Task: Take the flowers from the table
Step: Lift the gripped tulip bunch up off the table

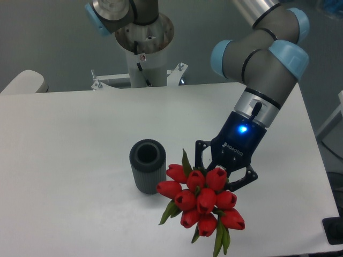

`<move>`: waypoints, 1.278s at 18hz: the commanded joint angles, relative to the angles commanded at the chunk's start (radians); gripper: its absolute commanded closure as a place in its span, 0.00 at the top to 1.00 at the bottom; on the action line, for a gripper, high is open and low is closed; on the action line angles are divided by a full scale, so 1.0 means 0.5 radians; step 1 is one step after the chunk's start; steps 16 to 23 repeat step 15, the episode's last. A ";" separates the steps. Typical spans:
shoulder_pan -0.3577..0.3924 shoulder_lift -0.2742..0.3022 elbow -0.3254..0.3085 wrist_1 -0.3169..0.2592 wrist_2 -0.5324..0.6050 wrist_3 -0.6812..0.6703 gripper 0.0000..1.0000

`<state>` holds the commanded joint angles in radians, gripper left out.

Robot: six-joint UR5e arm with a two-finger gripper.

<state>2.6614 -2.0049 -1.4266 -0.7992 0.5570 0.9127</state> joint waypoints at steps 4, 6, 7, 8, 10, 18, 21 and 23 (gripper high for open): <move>0.006 0.009 -0.015 0.006 -0.034 0.021 0.32; 0.006 0.009 -0.015 0.006 -0.040 0.018 0.32; 0.009 0.009 -0.015 0.009 -0.040 0.018 0.32; 0.009 0.009 -0.015 0.006 -0.052 0.021 0.32; 0.022 0.009 -0.022 0.009 -0.065 0.021 0.32; 0.018 0.009 -0.022 0.009 -0.077 0.028 0.32; 0.018 0.009 -0.022 0.009 -0.077 0.028 0.32; 0.018 0.009 -0.022 0.009 -0.077 0.028 0.32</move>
